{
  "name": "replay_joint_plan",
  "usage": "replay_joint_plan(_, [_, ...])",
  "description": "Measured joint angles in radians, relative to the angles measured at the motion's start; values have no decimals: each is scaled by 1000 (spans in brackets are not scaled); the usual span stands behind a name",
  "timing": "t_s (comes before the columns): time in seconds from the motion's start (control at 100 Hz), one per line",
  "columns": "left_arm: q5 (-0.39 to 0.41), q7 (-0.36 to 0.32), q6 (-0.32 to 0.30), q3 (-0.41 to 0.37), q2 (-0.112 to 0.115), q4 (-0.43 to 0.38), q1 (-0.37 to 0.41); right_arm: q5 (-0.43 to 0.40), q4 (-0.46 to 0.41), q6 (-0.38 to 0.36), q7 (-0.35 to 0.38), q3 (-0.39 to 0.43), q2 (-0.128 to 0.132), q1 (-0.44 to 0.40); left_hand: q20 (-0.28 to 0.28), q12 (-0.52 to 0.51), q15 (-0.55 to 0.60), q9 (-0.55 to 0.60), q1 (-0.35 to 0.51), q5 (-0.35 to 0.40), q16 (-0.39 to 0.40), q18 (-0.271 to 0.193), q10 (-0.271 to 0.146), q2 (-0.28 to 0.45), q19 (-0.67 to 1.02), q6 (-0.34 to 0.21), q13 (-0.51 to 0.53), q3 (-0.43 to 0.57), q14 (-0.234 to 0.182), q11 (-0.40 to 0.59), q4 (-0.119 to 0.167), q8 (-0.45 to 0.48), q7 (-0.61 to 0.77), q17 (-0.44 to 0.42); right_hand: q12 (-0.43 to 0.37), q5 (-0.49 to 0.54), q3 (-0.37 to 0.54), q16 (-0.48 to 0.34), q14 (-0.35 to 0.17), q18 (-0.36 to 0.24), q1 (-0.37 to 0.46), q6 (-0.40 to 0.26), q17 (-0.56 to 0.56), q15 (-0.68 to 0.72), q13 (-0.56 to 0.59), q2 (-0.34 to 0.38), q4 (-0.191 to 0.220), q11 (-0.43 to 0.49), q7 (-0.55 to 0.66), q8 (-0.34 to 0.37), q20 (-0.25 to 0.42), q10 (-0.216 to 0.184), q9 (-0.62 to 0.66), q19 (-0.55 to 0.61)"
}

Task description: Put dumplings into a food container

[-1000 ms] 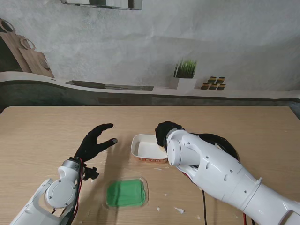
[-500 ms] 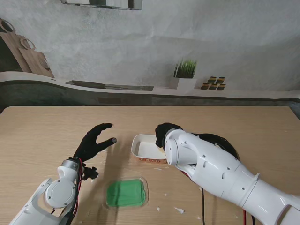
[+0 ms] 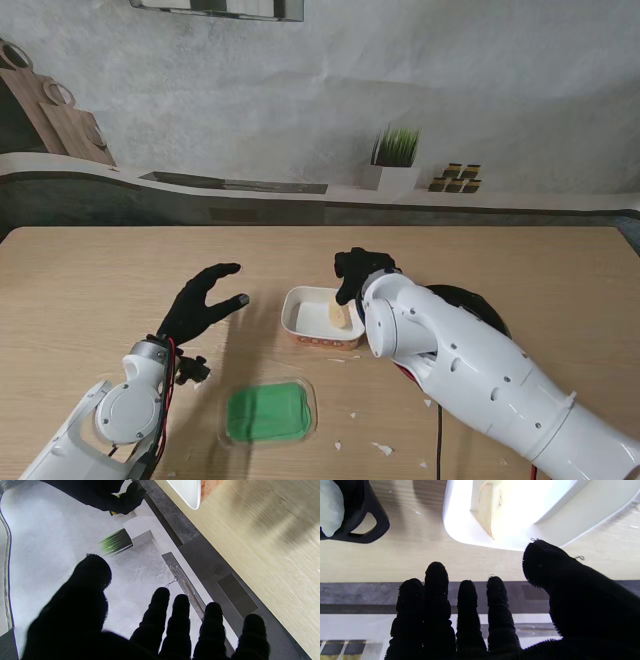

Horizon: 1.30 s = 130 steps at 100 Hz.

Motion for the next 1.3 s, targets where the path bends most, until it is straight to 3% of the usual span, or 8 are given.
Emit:
replay_joint_plan(0.19, [2,0,0,0,0,-1,1,-203,-132,-178,42,238,12,-179,0,0,0,0,0,5,0,0,0,0,0,0,0,0,0,0,0,0,0,0,-29,-50,-20,-48,-19,-31,-11,-3,-87,-132,-127,24,0,-44,-22,-19,-3,-34,-64,-132])
replay_joint_plan(0.33, [2,-4,0,0,1,-1,-1,-287,-200,-318,80,416,29,-325,0,0,0,1,0,6,0,0,0,0,0,0,0,0,0,0,0,0,0,0,-40,-73,-20,-91,-44,-32,-10,-2,-113,-222,-165,24,0,-58,-46,-35,-24,-45,-81,-243])
replay_joint_plan(0.46, [5,-6,1,1,1,0,-5,-334,-212,-355,64,545,38,-435,0,0,0,1,0,6,0,0,0,0,0,0,0,0,0,0,0,0,0,0,-44,-57,-18,-102,-44,-31,8,39,-112,-241,-145,22,0,-62,-44,-57,-25,-44,-48,-268])
replay_joint_plan(0.56, [12,-8,3,3,2,1,-8,-375,-209,-355,30,609,46,-495,0,0,0,1,0,24,0,0,5,0,0,0,0,0,0,0,0,0,-1,0,-45,9,5,-101,-32,-15,15,75,-72,-209,-71,19,0,-67,-42,-68,-26,-7,23,-269])
replay_joint_plan(0.61, [14,-8,5,6,3,1,-9,-375,-201,-351,6,631,48,-513,0,0,0,1,0,24,0,0,39,0,0,0,1,0,0,0,0,0,-1,0,-39,56,28,-101,-18,7,34,93,-34,-208,-12,7,0,-67,-36,-69,-26,15,66,-261])
replay_joint_plan(0.74, [18,-10,8,18,5,3,-15,-359,-171,-314,-11,659,52,-530,0,0,0,2,0,24,0,0,50,0,0,0,19,0,1,-2,0,0,-1,0,-29,120,53,-101,4,45,51,125,38,-209,76,-4,0,-54,-32,-69,-27,53,129,-246])
replay_joint_plan(1.04, [21,-17,7,23,5,8,-18,-335,-124,-225,-21,662,55,-529,0,0,0,12,0,24,0,0,50,0,0,0,19,0,1,-4,0,1,-1,0,-21,130,64,-101,14,46,62,130,42,-209,86,-4,0,-54,-33,-70,-45,56,138,-236])
replay_joint_plan(1.3, [21,-16,8,20,5,8,-17,-312,-74,-192,-52,633,55,-510,0,0,0,12,0,24,0,0,50,0,0,0,19,0,1,-4,0,1,-1,0,-18,130,64,-101,14,46,62,137,42,-209,86,-4,0,-54,-33,-70,-55,65,139,-226])
